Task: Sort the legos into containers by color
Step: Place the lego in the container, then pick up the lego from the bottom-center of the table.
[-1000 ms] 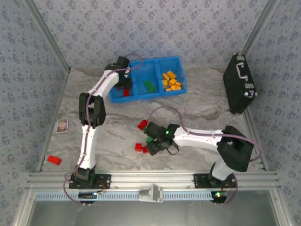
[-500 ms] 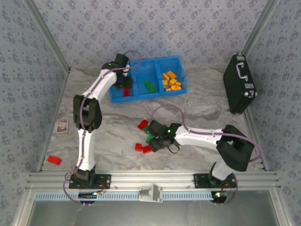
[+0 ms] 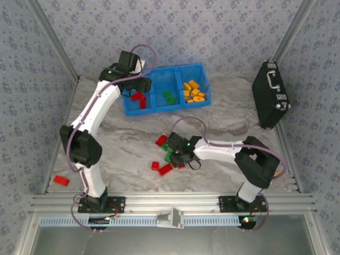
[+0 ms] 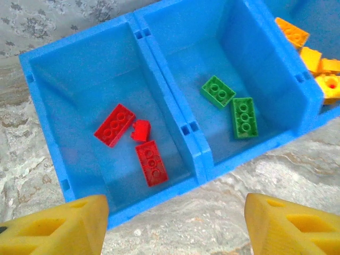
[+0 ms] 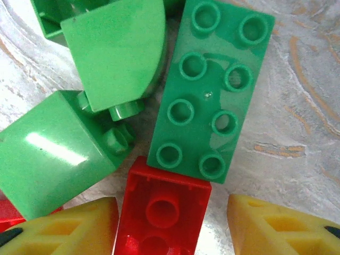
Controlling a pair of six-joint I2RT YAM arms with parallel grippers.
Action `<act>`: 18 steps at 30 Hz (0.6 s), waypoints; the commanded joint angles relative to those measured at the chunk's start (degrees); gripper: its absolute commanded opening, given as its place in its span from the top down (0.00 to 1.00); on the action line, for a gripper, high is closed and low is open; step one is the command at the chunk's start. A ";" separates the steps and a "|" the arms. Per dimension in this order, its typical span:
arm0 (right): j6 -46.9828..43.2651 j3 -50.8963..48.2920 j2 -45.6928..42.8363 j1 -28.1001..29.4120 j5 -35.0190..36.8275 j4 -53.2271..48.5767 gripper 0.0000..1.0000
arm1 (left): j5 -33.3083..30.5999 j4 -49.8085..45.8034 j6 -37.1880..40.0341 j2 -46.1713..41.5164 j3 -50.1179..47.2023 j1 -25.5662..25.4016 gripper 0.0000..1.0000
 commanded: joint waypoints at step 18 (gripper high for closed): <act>-4.52 0.27 -1.44 -3.11 -5.22 -1.96 0.64 | 22.15 3.67 5.37 -22.75 -16.66 -1.26 0.26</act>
